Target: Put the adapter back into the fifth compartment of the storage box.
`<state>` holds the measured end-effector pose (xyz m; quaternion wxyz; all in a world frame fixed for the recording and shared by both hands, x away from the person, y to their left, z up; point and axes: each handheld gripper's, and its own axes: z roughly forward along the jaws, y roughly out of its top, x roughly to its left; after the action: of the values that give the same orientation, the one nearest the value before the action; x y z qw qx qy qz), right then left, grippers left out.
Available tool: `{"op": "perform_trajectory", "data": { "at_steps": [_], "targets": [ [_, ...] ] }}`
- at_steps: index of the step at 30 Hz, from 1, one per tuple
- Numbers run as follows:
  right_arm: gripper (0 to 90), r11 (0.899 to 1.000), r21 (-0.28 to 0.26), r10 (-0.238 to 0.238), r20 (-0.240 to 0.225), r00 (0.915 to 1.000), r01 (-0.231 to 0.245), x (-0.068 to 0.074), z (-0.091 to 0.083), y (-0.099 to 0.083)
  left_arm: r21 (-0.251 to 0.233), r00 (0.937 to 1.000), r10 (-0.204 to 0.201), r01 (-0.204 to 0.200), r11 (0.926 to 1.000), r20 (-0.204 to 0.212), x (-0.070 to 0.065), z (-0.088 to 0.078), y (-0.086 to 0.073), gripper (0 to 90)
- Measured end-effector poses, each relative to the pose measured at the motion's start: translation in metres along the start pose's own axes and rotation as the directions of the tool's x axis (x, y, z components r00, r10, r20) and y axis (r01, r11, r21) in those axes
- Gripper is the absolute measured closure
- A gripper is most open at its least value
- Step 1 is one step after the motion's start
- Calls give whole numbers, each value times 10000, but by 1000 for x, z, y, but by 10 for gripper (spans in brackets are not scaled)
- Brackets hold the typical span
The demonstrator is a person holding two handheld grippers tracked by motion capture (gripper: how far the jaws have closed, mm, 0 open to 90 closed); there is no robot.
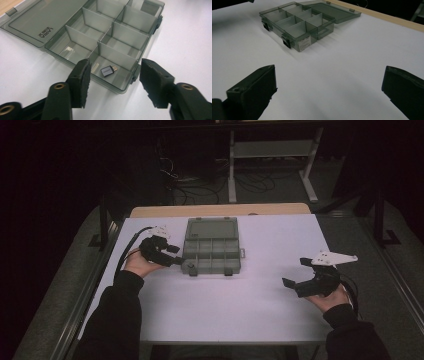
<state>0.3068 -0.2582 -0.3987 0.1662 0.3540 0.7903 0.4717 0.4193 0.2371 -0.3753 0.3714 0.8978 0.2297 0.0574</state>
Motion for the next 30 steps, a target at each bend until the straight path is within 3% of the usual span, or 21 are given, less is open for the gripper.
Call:
{"op": "perform_trajectory", "data": {
  "at_steps": [11,14,17,19,26,30],
  "targets": [
    [0,10000,-13,16,-6,10000,-16,1,0,0,-739,9992,-292,272,9969,-269,-4,-17,-9,146],
    [0,10000,-12,24,5,10000,-24,1,-1,0,-966,9991,-424,413,9945,-95,-4,-22,-13,127],
    [0,10000,-1,25,-4,10000,-25,1,0,0,-955,9982,-578,588,9937,135,-5,-27,-13,76],
    [0,10000,-1,29,-11,10000,-29,1,0,0,-932,9988,-474,465,9946,-79,-8,-31,-13,34],
    [0,10000,-7,30,-6,10000,-30,1,-1,0,-1223,9987,-334,285,9921,-382,-17,-41,-15,0],
    [0,10000,-13,36,8,10000,-36,1,-1,0,-1489,9974,-493,410,9880,-527,-18,-47,-25,0]
  ]
}}
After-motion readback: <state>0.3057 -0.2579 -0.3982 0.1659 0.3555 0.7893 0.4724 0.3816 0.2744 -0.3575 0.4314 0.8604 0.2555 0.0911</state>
